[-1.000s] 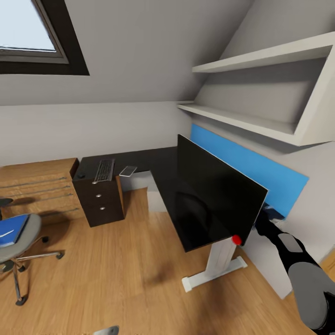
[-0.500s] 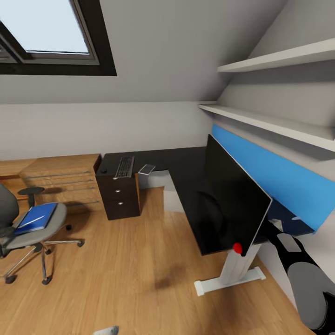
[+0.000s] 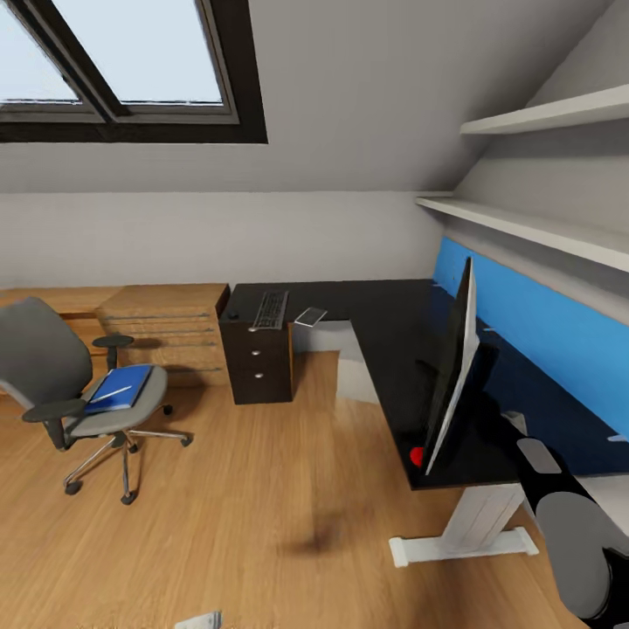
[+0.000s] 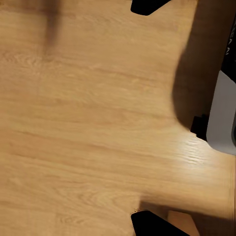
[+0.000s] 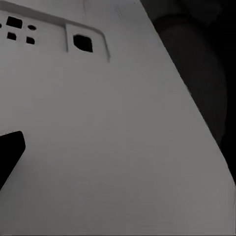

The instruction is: In the bedroom, organize the workspace by keeping the computer under the desk, ensuring the monitor is on the desk, placing the keyboard on the desk next to the monitor, placing the mouse on the desk next to the keyboard, moving the folder from the swivel chair onto the desk next to the mouse, stacking the notebook on top of the folder with the pen on top of the notebook, and positioning the swivel chair next to the desk.

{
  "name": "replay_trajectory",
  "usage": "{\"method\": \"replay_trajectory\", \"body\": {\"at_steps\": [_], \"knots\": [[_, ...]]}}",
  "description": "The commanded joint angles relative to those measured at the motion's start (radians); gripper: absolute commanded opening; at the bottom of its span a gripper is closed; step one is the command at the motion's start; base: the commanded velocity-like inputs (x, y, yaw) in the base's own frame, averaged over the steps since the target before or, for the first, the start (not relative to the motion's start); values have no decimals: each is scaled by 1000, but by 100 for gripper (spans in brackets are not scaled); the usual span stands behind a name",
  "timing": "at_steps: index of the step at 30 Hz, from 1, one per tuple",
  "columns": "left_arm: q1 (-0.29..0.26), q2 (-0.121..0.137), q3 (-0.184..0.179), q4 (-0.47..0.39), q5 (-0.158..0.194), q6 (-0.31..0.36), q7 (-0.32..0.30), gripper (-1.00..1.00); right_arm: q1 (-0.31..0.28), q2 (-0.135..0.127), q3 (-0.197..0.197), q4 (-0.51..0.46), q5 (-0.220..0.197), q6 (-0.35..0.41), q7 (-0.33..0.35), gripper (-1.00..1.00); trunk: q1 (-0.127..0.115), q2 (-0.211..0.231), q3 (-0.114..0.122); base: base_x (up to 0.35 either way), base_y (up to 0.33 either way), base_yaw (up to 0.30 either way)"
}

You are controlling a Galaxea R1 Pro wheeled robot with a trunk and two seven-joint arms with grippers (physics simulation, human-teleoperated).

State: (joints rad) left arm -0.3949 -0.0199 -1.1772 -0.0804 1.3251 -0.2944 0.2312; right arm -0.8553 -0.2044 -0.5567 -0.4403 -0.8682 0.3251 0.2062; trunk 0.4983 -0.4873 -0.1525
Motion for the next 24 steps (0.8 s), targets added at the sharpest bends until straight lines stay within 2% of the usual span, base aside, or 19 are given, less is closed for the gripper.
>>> {"method": "replay_trajectory", "body": {"at_steps": [1, 11, 24], "knots": [[-1, 0, -9, -1, 5, -2, 7, 100, -1, 1, -5, 0, -4, 8, 2, 100, 0, -2, -2, 0, 0, 277], [-1, 0, -9, -1, 5, -2, 7, 100, -1, 1, -5, 0, -3, 7, 2, 100, 0, -2, -2, 0, 0, 262], [-1, 0, -9, -1, 5, -2, 7, 100, -1, 1, -6, 2, -4, 5, 1, 100, 0, -2, -2, -2, -2, 35]]}}
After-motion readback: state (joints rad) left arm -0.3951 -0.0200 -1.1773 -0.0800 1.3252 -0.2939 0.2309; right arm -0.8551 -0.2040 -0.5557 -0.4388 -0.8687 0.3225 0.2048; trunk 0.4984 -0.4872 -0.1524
